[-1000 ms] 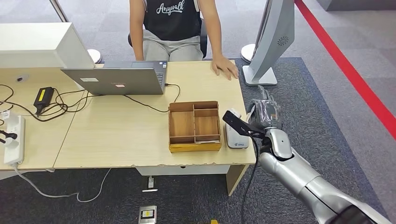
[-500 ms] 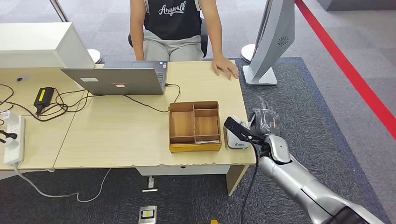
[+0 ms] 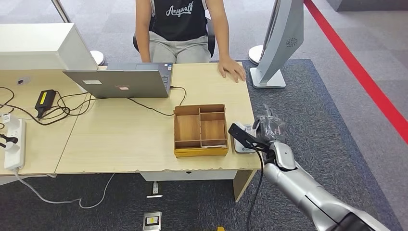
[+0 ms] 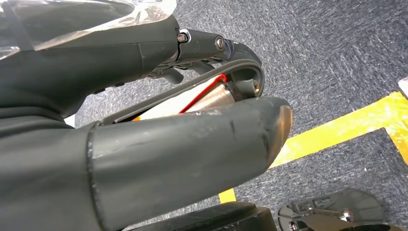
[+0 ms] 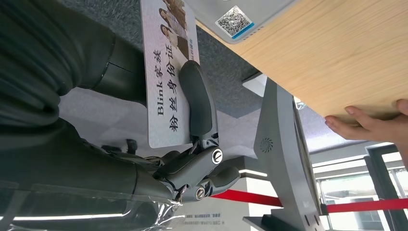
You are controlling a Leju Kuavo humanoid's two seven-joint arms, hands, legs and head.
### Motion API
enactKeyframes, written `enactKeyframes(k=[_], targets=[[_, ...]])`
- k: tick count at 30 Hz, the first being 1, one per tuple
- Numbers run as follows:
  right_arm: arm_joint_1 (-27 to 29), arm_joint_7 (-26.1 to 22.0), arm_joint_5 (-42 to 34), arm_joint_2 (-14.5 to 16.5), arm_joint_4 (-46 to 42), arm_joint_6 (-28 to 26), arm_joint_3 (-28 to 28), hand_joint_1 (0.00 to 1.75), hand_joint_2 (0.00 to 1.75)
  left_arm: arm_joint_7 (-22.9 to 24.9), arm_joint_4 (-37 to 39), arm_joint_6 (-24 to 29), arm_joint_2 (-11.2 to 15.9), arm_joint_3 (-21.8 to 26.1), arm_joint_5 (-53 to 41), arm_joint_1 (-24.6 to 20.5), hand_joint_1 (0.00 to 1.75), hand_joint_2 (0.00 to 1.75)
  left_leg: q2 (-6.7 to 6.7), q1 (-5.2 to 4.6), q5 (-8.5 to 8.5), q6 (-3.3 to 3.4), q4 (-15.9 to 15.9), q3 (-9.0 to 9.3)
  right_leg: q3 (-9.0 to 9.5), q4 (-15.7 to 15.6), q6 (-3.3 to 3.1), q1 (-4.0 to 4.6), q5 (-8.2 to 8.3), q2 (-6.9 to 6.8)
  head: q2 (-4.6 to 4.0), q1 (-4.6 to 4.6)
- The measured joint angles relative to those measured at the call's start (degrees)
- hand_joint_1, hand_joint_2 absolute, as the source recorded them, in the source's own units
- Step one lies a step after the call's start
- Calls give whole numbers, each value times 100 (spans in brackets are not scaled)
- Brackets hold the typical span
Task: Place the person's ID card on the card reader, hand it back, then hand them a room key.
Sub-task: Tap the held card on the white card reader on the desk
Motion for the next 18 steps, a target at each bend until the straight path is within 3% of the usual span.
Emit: enactKeyframes(k=[18], targets=[[16, -417, -278, 408, 326, -39, 40, 175, 175, 2, -7, 9, 1, 0, -9, -2, 0, 0, 2, 1, 0, 0, 0, 1, 0, 0, 0, 1, 0, 0, -1, 0]])
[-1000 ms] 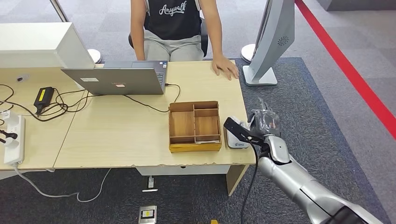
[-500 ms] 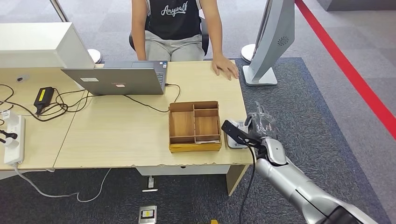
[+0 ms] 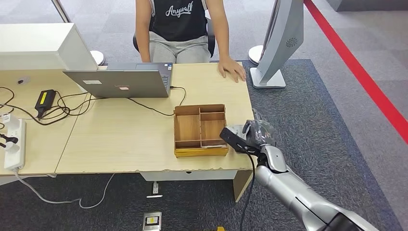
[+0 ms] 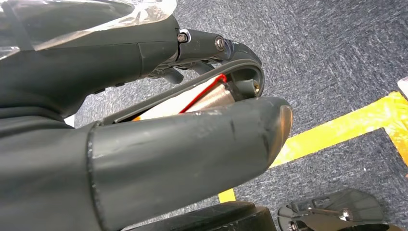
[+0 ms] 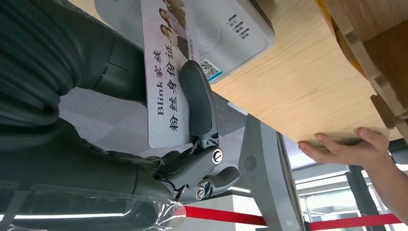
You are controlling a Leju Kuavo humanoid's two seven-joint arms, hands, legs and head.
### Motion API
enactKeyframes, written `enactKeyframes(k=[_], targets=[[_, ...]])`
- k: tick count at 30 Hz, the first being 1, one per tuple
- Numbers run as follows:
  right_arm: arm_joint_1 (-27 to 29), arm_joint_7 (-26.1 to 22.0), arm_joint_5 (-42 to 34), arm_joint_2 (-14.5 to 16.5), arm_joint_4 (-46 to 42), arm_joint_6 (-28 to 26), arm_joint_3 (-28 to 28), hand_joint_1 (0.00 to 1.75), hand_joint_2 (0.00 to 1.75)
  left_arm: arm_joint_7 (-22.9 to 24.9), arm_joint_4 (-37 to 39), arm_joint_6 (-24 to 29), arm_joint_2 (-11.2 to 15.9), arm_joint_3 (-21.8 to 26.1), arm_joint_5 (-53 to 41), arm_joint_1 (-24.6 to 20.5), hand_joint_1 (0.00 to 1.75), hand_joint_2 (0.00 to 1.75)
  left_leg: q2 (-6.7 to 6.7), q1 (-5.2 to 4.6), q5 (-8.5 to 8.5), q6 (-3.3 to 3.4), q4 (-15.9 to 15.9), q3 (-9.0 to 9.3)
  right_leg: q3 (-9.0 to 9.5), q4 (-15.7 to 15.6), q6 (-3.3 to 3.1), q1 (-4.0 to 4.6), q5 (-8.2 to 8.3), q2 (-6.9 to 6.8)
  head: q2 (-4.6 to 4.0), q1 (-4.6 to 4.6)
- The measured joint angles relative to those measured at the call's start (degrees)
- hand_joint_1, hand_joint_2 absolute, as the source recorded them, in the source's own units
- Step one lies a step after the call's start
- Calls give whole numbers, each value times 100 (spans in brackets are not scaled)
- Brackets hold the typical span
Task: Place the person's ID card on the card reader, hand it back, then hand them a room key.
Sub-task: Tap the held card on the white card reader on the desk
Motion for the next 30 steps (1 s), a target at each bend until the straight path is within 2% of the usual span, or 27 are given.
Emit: enactKeyframes(k=[16, 30], targets=[[4, -157, -136, 256, 306, -82, 8, 175, 175, 15, -6, 32, 0, 0, 8, 1, 0, 0, 0, 1, 0, 0, 0, 3, 1, 0, 0, 1, 0, 0, 0, 1], [6, -135, -324, 247, 551, -134, -2, 175, 175, 39, -7, 112, 0, 0, 51, 3, 0, 0, 2, 1, 0, -1, 0, 18, 10, -1, -2, 2, 1, 3, 0, 0]])
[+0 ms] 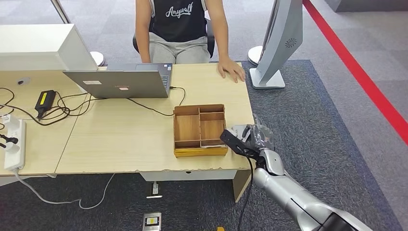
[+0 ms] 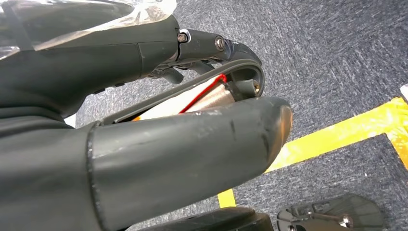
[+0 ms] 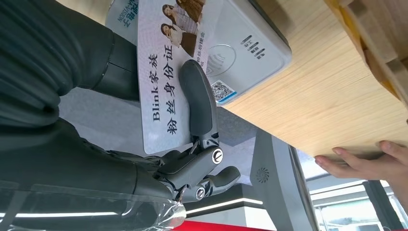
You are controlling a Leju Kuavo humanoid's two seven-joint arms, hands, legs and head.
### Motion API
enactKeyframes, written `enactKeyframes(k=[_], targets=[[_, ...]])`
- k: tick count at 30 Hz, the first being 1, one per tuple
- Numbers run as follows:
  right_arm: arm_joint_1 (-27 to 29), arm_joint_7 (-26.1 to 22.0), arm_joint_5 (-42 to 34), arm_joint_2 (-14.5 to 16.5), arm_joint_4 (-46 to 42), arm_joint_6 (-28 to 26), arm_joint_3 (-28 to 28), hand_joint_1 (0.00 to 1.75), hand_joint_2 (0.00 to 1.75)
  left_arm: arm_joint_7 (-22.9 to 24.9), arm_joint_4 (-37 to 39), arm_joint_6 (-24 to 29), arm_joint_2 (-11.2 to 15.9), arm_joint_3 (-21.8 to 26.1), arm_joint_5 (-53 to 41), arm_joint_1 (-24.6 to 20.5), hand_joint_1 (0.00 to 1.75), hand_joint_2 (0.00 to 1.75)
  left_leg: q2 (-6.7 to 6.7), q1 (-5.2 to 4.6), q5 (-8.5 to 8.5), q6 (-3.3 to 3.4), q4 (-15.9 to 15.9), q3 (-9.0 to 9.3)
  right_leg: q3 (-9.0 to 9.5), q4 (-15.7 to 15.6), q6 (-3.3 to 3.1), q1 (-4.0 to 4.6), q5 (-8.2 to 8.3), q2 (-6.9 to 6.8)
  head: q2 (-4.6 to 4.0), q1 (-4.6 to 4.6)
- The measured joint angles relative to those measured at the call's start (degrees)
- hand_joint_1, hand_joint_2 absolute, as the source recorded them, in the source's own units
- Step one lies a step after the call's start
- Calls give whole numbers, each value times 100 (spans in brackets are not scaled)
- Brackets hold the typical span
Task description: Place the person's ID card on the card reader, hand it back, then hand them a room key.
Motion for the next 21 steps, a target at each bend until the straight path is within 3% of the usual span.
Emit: enactKeyframes(k=[21], targets=[[21, -33, -219, -104, 138, -136, -74, 175, 175, -2, -42, 103, 0, 0, -7, 1, 0, 0, 1, 1, 0, 0, 0, 1, 4, 0, -1, 1, 0, 0, 0, 0]])
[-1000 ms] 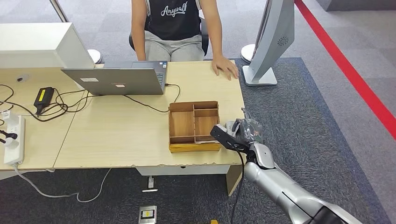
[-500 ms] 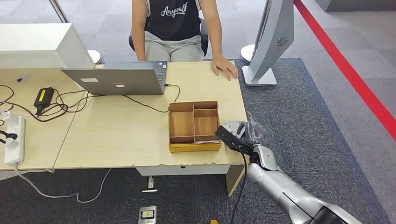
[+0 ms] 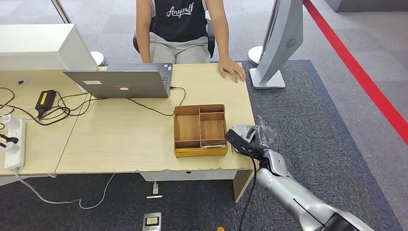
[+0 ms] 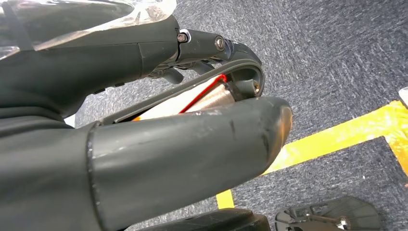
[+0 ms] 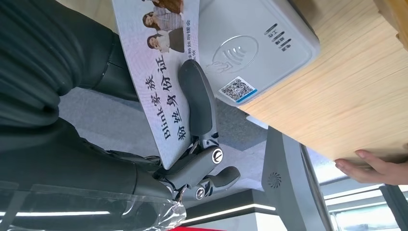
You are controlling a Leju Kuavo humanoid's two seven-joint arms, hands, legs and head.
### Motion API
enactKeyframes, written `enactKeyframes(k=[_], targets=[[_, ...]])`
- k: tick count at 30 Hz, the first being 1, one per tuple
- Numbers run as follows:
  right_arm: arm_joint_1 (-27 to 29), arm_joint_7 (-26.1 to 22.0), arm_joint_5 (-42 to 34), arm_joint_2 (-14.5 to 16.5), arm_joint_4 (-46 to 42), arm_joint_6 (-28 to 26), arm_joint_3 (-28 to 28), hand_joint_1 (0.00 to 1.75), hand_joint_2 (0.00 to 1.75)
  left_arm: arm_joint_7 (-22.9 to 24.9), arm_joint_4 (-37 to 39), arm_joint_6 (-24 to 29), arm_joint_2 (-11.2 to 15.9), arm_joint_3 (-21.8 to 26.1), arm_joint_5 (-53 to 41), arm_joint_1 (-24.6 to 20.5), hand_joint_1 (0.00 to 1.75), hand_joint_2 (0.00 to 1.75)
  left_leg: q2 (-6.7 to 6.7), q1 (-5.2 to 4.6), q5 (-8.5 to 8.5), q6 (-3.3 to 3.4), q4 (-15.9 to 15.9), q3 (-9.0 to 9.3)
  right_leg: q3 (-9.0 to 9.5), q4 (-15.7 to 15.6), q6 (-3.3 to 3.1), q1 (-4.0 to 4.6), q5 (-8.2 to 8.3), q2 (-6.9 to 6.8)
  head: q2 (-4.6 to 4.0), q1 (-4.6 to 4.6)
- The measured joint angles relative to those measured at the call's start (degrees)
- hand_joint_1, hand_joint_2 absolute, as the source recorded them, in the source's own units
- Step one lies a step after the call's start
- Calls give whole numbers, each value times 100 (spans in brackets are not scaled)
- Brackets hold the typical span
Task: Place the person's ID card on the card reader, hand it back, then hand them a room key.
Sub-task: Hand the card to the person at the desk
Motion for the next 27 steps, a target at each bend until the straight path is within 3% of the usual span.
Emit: enactKeyframes(k=[18, 22, 27], targets=[[-63, 39, 25, -140, -549, -166, -84, 175, 175, -61, 1, 50, 2, 0, -31, 1, 0, 0, -1, 0, 0, 0, 0, -6, -2, 2, 0, 0, 0, 0, 1, 1], [-338, 232, 205, -242, -972, -201, -93, 175, 175, -123, 2, 50, 8, 0, -45, 2, 0, 0, 1, -1, 2, 0, 0, -8, -4, 2, 0, -1, 2, 0, 0, 0], [-831, 577, 542, -345, -1569, 227, -71, 175, 175, -148, 2, 10, 19, 0, -97, -3, 0, 0, 2, 0, 4, -1, 1, -6, -4, 2, 0, 0, 2, 0, 1, 0]])
